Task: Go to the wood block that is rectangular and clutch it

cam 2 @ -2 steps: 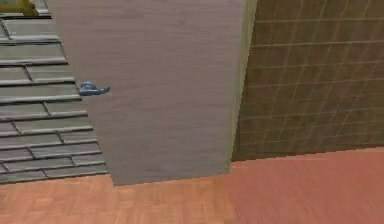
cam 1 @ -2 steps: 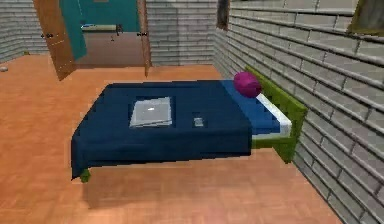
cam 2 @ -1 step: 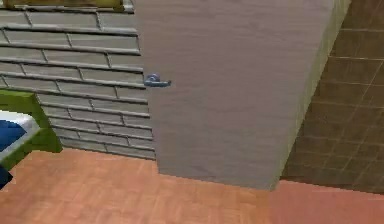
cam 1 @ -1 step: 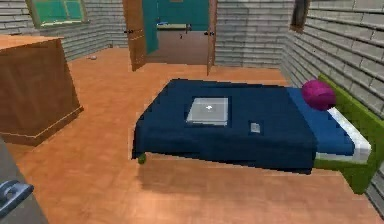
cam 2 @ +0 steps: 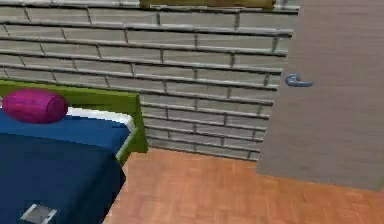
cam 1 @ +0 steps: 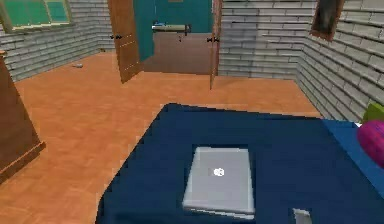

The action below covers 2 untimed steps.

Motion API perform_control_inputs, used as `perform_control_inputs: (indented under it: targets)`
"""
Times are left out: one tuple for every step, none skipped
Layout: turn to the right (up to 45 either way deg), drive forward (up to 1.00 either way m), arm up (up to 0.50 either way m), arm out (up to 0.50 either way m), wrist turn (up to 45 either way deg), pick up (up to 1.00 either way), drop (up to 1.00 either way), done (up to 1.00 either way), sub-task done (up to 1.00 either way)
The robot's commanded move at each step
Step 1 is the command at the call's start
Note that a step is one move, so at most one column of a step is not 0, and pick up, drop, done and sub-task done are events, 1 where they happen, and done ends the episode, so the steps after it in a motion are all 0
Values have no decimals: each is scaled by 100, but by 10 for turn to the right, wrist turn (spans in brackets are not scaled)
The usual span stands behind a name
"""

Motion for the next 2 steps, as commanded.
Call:
perform_control_inputs:
  targets:
    - [-450,0,0,0,0,0,0,0,0]
    - [-180,0,0,0,0,0,0,0,0]
